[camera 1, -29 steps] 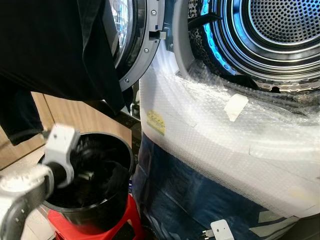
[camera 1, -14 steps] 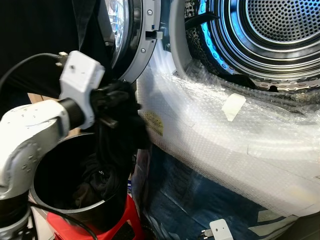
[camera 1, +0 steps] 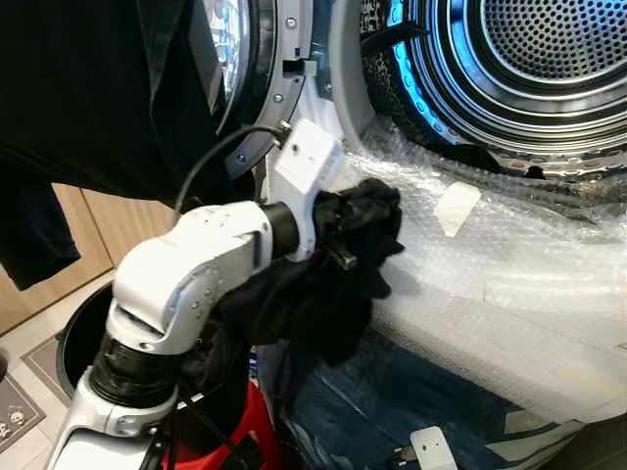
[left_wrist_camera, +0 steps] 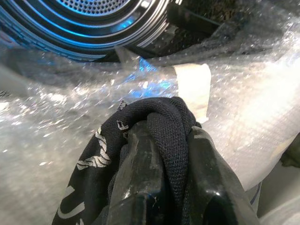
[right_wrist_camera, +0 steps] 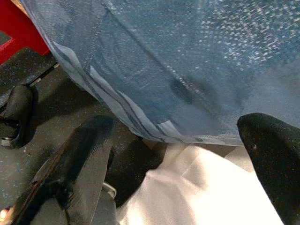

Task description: Clothes washing

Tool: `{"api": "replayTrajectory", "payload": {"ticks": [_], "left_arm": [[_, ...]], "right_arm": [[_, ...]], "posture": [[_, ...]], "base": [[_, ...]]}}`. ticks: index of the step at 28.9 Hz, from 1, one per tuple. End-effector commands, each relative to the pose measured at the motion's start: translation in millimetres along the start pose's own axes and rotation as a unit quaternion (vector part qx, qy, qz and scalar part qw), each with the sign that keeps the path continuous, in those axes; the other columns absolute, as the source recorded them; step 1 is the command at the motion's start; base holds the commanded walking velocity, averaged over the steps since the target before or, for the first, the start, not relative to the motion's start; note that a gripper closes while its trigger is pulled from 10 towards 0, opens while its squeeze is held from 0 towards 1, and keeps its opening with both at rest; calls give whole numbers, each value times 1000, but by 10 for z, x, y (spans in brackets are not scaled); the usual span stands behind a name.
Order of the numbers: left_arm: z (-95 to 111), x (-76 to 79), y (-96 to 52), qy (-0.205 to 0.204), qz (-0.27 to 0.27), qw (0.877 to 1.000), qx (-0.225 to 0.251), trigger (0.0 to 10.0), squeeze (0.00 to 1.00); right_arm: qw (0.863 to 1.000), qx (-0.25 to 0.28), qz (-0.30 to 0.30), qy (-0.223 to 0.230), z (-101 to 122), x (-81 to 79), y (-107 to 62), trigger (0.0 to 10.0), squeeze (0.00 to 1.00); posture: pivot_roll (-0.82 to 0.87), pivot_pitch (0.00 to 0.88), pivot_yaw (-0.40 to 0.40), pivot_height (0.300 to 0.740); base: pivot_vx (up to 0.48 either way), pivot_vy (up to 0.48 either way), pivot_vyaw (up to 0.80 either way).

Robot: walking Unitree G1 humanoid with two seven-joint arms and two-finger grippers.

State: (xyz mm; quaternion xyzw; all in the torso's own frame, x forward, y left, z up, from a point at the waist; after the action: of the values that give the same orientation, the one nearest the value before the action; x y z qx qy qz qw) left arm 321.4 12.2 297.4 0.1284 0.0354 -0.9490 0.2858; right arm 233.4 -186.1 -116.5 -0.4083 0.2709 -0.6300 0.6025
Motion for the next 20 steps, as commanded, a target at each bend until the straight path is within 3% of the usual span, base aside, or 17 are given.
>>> {"api": "replayTrajectory", "payload": {"ticks": [1, 7, 11, 14, 20], "left_arm": [[101, 74, 41, 12, -17, 1000, 20, 0, 0], [86, 128, 122, -3, -29, 999, 32, 0, 0], [135, 326, 347, -30, -72, 995, 57, 0, 0], [104, 432, 420, -44, -91, 993, 57, 0, 0], [89, 550, 435, -57, -110, 991, 59, 0, 0]], "right_arm": [[1000, -4, -6, 2, -38, 47, -1, 10000, 0], [1000, -6, -6, -6, -56, 56, -2, 10000, 0], [1000, 2, -8, -7, 9, 49, 2, 10000, 0], [1000, 6, -8, -5, 44, 50, 4, 10000, 0], [1000, 7, -10, -4, 45, 69, 4, 10000, 0]], "posture": [[369, 0, -57, 740], [385, 0, -66, 740], [371, 0, -66, 740], [362, 0, -67, 740], [359, 0, -68, 740]], "base": [[0, 0, 0], [0, 0, 0], [0, 0, 0], [0, 0, 0], [0, 0, 0]]}}
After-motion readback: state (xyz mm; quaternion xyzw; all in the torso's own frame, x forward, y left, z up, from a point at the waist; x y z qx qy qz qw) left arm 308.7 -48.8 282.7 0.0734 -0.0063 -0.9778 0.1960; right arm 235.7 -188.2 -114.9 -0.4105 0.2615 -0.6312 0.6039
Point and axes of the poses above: a point about 5 cm out from each wrist's last joint towards the gripper, its own y axis pointing out of the wrist towards the gripper, its own z axis along the axis of the wrist's last joint, x = y × z, the point moved 5 cm from there along y, pointing out of the wrist towards the gripper, and after that the axes turned 8 degrees about y, right-handed, at the moved point
